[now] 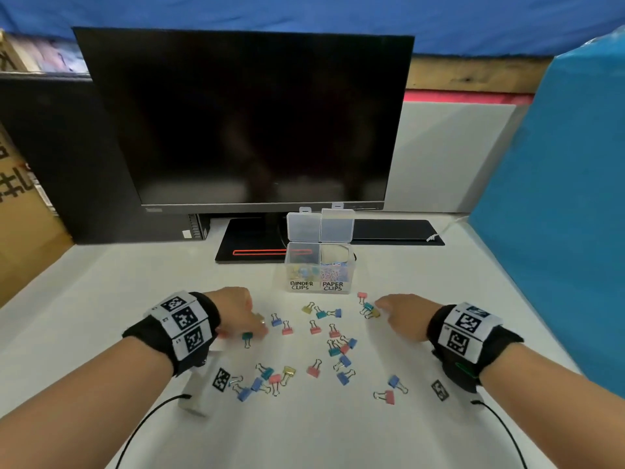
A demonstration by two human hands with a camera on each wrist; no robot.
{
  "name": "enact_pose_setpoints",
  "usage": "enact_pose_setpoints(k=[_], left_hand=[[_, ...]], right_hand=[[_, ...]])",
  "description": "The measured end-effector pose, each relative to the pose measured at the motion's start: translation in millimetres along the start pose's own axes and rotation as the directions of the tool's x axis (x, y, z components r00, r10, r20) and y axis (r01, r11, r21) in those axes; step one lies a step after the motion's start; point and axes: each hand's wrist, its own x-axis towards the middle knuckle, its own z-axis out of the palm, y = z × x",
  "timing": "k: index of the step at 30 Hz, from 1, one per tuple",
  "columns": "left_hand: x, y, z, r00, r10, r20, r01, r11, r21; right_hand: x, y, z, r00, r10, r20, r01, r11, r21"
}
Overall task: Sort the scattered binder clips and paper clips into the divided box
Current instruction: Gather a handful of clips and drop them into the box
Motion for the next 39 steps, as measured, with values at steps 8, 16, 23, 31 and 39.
enact_pose_setpoints(k=[8,16,23,31,39], left_hand=[[-13.4,47.8,35.5,0.982,0.184,0.046,-0.19,0.96,0.204],[-7.9,68.5,58.6,0.941,0.329,-0.078,-0.307,0.929,0.207],[1.0,78.3,59.9,0.936,0.338,-0.099,-0.314,0.928,0.203],[7.3,89.1,62.4,0.944,0.306,-0.121,-0.265,0.924,0.275],[8.9,90.7,57.4,0.94,0.324,-0.111,-0.265,0.893,0.365]], right_hand=[[-13.8,-56.7,17.5,0.974,-0.227,0.003,0.227,0.971,0.073],[-0.4,-78.8,26.8,0.959,-0.206,-0.196,0.189,0.977,-0.102],[10.3,-79.7,12.8,0.976,-0.178,-0.127,0.174,0.984,-0.044],[16.8,-82.2,0.9,0.993,-0.116,0.018,0.117,0.99,-0.078],[17.4,-90.8,2.1,0.996,-0.088,-0.002,0.086,0.979,-0.186]])
